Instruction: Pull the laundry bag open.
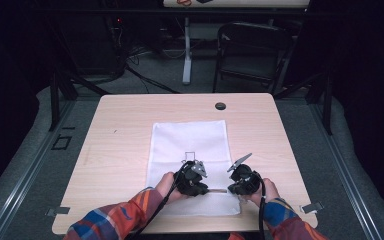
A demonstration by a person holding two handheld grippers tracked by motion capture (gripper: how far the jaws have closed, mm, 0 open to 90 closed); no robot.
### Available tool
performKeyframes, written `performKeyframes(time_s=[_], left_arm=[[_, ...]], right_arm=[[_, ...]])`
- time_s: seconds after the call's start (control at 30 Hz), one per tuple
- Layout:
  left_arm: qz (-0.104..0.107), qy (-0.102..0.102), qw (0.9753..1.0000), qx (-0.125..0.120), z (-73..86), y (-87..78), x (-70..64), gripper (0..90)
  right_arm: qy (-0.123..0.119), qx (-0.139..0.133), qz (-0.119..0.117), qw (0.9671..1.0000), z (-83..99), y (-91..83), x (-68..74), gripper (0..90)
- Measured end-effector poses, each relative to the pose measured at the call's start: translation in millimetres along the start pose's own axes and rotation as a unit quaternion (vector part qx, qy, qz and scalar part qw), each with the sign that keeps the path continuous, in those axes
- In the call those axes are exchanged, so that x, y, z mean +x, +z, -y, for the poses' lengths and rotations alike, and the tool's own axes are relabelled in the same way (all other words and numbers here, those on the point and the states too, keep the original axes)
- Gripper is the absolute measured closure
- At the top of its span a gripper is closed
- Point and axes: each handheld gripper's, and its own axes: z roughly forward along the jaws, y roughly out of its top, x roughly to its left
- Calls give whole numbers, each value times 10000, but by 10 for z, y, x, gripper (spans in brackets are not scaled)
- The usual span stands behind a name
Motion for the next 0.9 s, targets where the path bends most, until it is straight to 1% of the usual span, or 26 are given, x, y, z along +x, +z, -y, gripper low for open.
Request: performKeyframes(time_s=[0.1,0.13,0.17,0.2,0.23,0.3,0.33,0.37,0.4,0.43,0.47,0.5,0.57,0.6,0.63,0.67,0.8,0.83,0.87,0.9], left_arm=[[-9,13,10000,2,14,-6,0,812],[-56,15,10000,45,19,-14,-2,811],[-96,10,9999,38,36,-26,5,811],[-64,-30,10000,43,58,-41,25,811],[-33,-85,10000,-7,83,-51,46,811],[-14,-136,9999,29,108,-55,52,811],[-27,-112,9999,22,109,-43,40,811],[-49,-85,9999,36,104,-38,31,810],[-35,-77,9999,59,101,-37,25,810],[-43,-68,10000,55,103,-43,26,811],[-2,-91,10000,23,109,-60,34,811],[-6,-101,9999,53,108,-82,32,811],[2,-58,10000,35,115,-84,22,811],[12,-72,10000,55,120,-80,16,811],[-63,-44,9999,99,125,-76,14,811],[-4,-87,10000,33,138,-74,18,811],[-27,-79,9999,57,141,-79,17,812],[-81,-56,9999,108,142,-79,15,812],[-103,-76,9999,95,152,-94,26,812],[-99,-119,9998,101,173,-109,50,812]], right_arm=[[10,-10,-24,10000,0,1,2,900],[13,-9,-21,10000,0,1,2,900],[14,-7,-15,10000,-1,1,3,900],[8,-1,-5,10000,-1,0,4,900],[5,6,23,10000,0,-1,1,900],[13,14,8,10000,-3,0,2,900],[128,-117,14,9998,6,19,21,900],[-25,64,41,10000,-9,-4,4,900],[10,30,61,10000,-7,0,11,900],[-4,44,50,10000,-6,-3,6,900],[6,33,39,10000,-4,-3,3,900],[17,11,17,10000,-1,-1,1,900],[-21,37,43,10000,-4,-4,4,900],[-28,35,50,10000,-5,-2,6,900],[-28,35,48,10000,-5,-3,5,900],[-24,34,50,10000,-3,-4,3,900],[-8,5,35,10000,-5,2,13,900],[-42,41,58,10000,-4,-4,6,900],[-36,43,76,10000,-3,-6,4,900],[-20,29,46,10000,-1,-5,3,900]])
